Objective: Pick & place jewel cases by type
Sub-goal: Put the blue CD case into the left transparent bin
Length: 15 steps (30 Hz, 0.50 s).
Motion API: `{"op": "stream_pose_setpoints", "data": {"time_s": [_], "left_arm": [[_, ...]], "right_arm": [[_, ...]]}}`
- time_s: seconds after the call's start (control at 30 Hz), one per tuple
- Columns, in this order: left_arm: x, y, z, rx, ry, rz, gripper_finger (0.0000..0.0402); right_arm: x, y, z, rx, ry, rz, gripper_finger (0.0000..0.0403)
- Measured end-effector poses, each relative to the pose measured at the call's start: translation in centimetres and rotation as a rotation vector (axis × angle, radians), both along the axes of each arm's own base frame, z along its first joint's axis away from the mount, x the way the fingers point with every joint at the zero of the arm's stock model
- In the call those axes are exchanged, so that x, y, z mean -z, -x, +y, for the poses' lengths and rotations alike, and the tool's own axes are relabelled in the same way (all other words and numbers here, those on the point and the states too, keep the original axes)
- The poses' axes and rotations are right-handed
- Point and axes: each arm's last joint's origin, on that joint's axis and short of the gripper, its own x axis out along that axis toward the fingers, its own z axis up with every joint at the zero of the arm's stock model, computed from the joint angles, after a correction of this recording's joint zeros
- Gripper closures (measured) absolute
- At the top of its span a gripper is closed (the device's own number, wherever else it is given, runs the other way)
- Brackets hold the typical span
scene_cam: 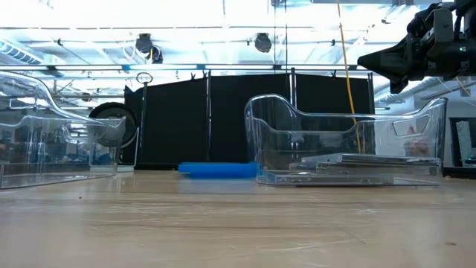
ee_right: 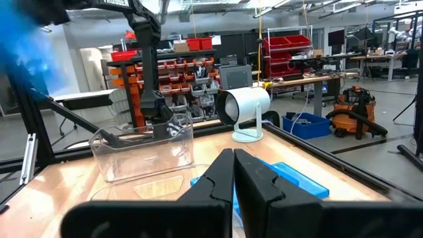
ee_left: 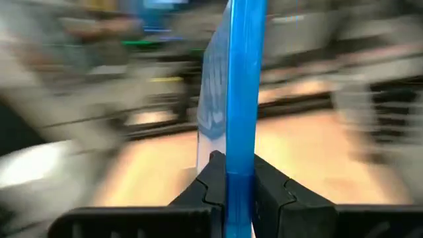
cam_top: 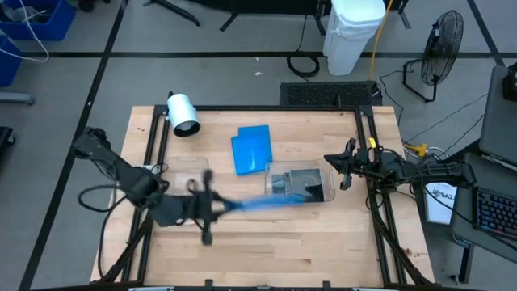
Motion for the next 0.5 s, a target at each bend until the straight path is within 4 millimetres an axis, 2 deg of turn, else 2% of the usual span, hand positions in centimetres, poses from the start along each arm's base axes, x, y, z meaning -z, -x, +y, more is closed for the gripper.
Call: {"op": "stream_pose_setpoints", "data": {"time_s": [0.17,0.23,0.33,0.4,0.5], "left_arm": [[1.1,0.0,-2.0,0.581,0.161,0.125,0.0365],[2.1,0.5,-2.7,0.649,0.25,0.264,0.0365],[4.4,1.8,-2.5,0.347,0.307,0.5,0.0365],[4.5,2.8,-1.8,0.145,0.376,0.606,0.0365],[3.5,4.8,-1.0,-0.075,0.429,0.71,0.0365]], "right_arm": [[0.0,0.0,0.0,0.0,0.0,0.0,0.0399],[0.0,0.0,0.0,0.0,0.0,0.0,0.0399],[0.0,0.0,0.0,0.0,0.0,0.001,0.0398],[0.0,0.0,0.0,0.0,0.0,0.0,0.0399],[0.0,0.0,0.0,0.0,0.0,0.0,0.0398]]}}
